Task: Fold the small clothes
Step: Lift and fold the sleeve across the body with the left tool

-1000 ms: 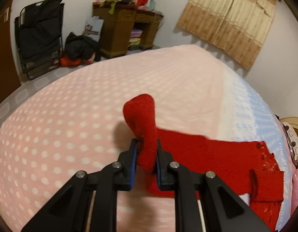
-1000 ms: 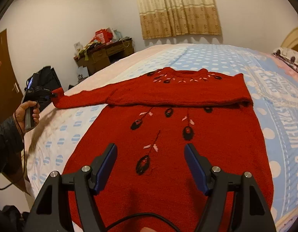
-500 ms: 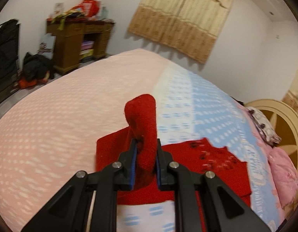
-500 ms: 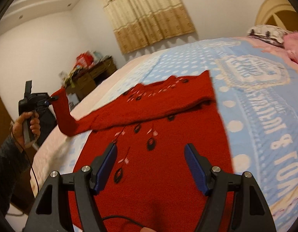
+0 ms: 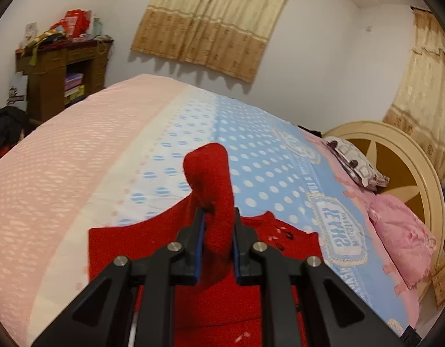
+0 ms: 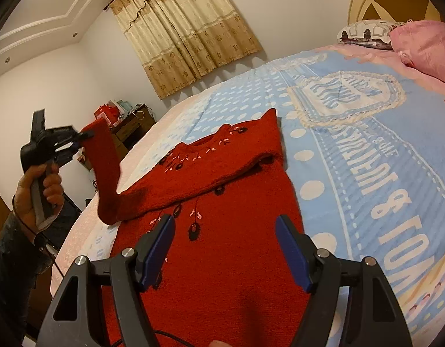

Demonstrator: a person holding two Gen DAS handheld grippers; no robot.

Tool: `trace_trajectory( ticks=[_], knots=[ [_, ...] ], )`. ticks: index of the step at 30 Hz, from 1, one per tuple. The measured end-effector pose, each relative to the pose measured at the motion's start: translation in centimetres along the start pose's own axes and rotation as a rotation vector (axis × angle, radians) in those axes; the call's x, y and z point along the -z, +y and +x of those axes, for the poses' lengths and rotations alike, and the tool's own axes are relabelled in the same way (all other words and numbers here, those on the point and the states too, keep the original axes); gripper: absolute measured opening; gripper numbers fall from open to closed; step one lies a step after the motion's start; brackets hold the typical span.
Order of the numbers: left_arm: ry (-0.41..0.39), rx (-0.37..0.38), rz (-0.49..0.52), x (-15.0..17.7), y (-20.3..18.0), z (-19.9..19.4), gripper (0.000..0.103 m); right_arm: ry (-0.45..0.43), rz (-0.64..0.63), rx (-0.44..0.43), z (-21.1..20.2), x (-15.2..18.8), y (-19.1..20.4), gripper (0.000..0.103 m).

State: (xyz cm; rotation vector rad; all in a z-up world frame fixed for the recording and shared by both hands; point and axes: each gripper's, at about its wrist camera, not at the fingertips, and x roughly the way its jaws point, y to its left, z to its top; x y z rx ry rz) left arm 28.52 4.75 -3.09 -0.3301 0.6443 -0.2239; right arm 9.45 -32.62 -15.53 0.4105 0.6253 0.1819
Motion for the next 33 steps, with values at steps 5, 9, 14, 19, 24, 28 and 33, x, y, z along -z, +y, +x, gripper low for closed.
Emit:
trace_trajectory(
  ticks=[5,9,14,19,24,28,33],
  knots=[
    [0.032,0.020,0.012,0.6,-2.4,2.2,0.016,0.012,0.020,-0.002,0.3,0.0,-0.6,0.072],
    [0.064,0.032,0.020,1.3,-3.8,3.8,0.016,0.017,0.035,-0.002,0.5,0.1,-0.9,0.073],
    [0.086,0.058,0.044,2.2,-6.1,4.7,0.016,0.033,0.052,-0.002,1.0,0.4,-1.3,0.073],
    [0.108,0.088,0.084,3.3,-9.3,6.1,0.016,0.040,0.058,-0.005,1.2,0.5,-1.5,0.073],
    [0.142,0.098,0.116,5.0,-11.8,7.9,0.016,0.049,0.064,-0.006,1.4,0.7,-1.5,0.073],
    [0.157,0.082,0.167,6.7,-13.6,9.5,0.016,0.057,0.067,-0.007,1.7,1.0,-1.6,0.073],
    [0.168,-0.001,0.306,9.2,-16.5,11.5,0.023,0.071,0.064,-0.010,2.0,1.2,-1.4,0.073]
  ],
)
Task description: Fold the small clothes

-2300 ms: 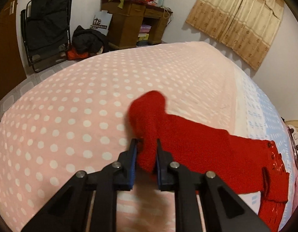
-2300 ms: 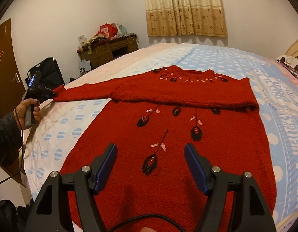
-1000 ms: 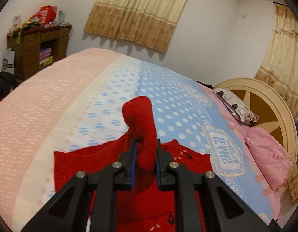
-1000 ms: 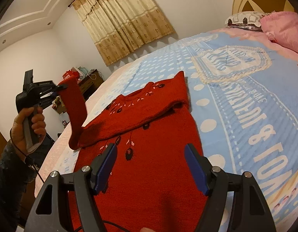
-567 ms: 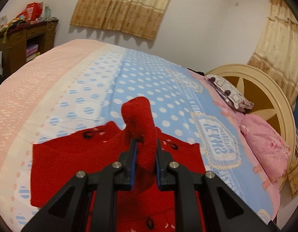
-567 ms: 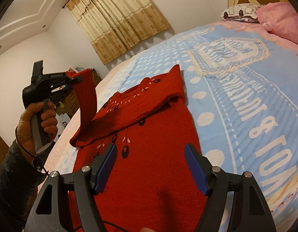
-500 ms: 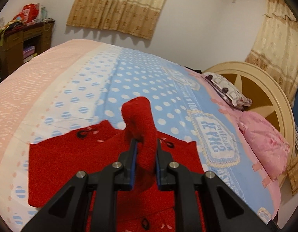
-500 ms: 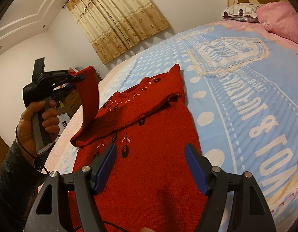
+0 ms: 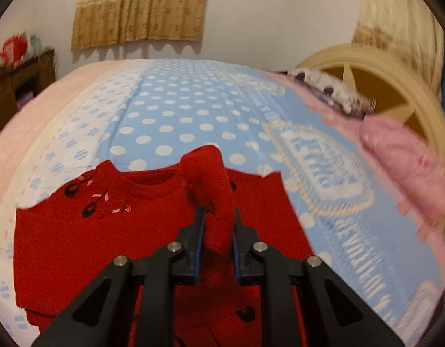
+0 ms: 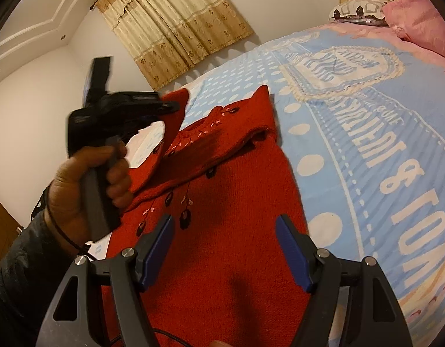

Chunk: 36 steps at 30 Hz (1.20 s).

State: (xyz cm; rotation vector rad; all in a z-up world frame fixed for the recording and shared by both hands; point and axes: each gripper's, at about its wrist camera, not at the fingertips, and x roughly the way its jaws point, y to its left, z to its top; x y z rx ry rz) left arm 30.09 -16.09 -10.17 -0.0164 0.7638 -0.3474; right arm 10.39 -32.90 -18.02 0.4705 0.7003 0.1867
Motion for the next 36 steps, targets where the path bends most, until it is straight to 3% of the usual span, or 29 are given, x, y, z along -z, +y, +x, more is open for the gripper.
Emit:
trace_trajectory(
  ticks=[3,7,10,17,21,24,30,36],
  knots=[
    [0.024,-0.026,0.051,0.9,-0.8,0.6,0.045,-0.001,-0.002,0.002,0.0,0.0,0.0,0.073],
    [-0.044,-0.080,0.195,2.8,-1.9,-1.8,0.070,-0.002,0.006,0.009,0.1,0.0,-0.3,0.073],
    [-0.086,-0.137,0.258,4.2,-0.4,-3.6,0.081,0.001,0.000,0.012,0.2,0.1,-0.3,0.073],
    [-0.076,-0.379,0.232,7.6,10.1,-6.9,0.085,0.004,-0.066,0.033,0.4,0.3,0.7,0.073],
    [-0.012,-0.443,0.126,9.5,16.5,-7.3,0.086,0.058,-0.060,0.042,0.9,-0.7,0.7,0.073],
    [0.028,-0.442,0.061,10.4,19.1,-6.6,0.086,0.095,-0.073,0.058,0.9,-2.5,0.8,0.073],
    [0.039,-0.346,-0.020,11.4,19.8,-5.2,0.088,0.090,-0.127,0.121,0.0,-7.7,1.0,0.073],
    [0.040,-0.328,-0.072,12.1,20.6,-4.5,0.099,0.113,-0.103,0.130,3.3,-11.6,1.0,0.073]
  ],
)
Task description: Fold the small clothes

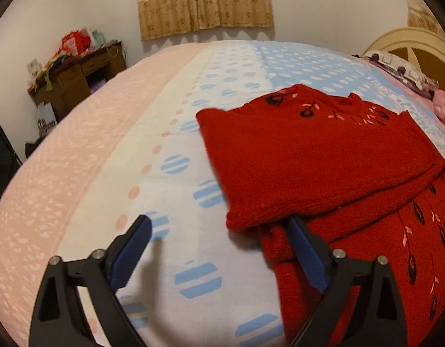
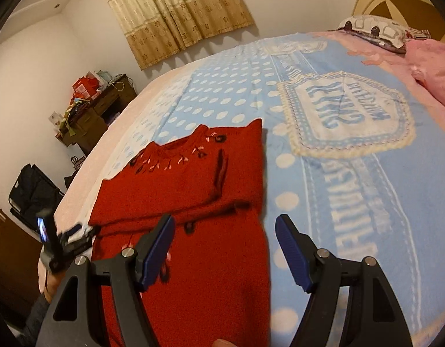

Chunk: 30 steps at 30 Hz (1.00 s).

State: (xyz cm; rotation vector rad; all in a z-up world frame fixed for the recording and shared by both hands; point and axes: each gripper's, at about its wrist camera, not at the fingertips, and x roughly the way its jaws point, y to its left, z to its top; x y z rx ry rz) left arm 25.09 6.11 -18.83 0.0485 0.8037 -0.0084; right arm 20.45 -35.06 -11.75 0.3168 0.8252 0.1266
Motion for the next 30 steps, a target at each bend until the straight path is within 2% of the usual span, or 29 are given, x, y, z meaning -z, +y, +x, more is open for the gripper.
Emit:
trace_trajectory(
  ticks=[3,8,13,20,23,26,27,30],
  knots=[
    [-0.005,0.005,-0.009,0.4,0.4,-0.2,0.101,0.029,-0.015,0.032,3.4,-1.7,0.6,0.072],
    [-0.039,-0.040,0.017,0.9,-0.2,-0.4,0.103,0.051,-0.056,0.076,8.8,-3.4,2.4,0.072],
    [-0.039,-0.030,0.008,0.9,0.2,-0.3,0.103,0.078,-0.141,0.125,12.1,-3.7,4.2,0.066],
    [-0.034,-0.010,-0.008,0.9,0.5,-0.1,0.103,0.112,-0.143,0.144,15.0,-4.0,4.2,0.063],
    [-0.029,-0.006,-0.011,0.9,0.6,-0.1,0.103,0.117,-0.161,0.160,15.4,-3.7,4.4,0.058],
    [-0.028,0.002,-0.018,1.0,0.7,-0.1,0.103,0.121,-0.150,0.167,15.6,-3.5,3.9,0.044],
    [-0.028,0.005,-0.020,1.0,0.7,-0.1,0.103,0.122,-0.145,0.171,15.6,-3.5,3.6,0.034],
    [-0.027,0.007,-0.022,1.0,0.7,-0.1,0.103,0.128,-0.125,0.158,15.5,-3.7,3.0,0.030]
  ],
)
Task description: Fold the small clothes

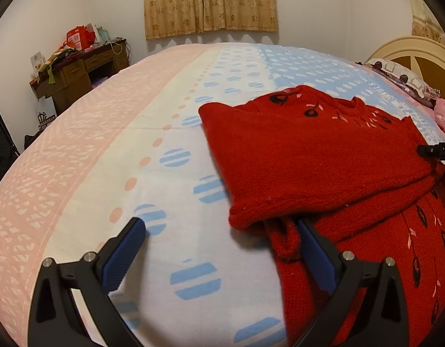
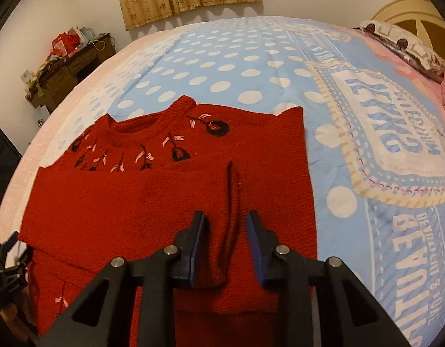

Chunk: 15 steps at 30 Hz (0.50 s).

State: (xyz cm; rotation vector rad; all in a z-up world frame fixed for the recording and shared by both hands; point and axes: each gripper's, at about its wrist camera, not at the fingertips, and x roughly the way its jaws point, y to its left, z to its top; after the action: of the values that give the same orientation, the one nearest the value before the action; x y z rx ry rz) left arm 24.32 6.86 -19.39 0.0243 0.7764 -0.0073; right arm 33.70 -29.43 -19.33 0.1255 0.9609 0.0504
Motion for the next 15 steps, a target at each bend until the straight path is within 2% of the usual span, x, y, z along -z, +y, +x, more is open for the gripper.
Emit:
trace_trajectory(
  ticks=[8,9,10,12,14,15],
  knots=[
    [0.001,0.003,-0.003,0.1,0.1,0.0,0.103,-0.026,0.024,-0.052,-0.4,-0.1,-0.7,0.031],
    [0.000,0.002,-0.002,0.1,0.1,0.0,0.103,-0.020,0.021,-0.061,-0.2,0.0,-0.6,0.034],
    [0.001,0.004,-0.004,0.0,0.1,0.0,0.103,-0.024,0.013,-0.064,-0.2,0.1,-0.3,0.043],
    [0.002,0.006,-0.005,0.0,0.2,0.1,0.103,-0.030,-0.001,-0.090,-0.3,0.0,0.3,0.056],
    [0.002,0.008,-0.007,0.0,0.2,0.1,0.103,-0.029,-0.012,-0.100,-0.2,0.0,1.0,0.056],
    [0.003,0.009,-0.008,0.0,0.3,0.1,0.103,-0.023,-0.036,-0.064,0.0,0.0,1.6,0.052]
  ],
)
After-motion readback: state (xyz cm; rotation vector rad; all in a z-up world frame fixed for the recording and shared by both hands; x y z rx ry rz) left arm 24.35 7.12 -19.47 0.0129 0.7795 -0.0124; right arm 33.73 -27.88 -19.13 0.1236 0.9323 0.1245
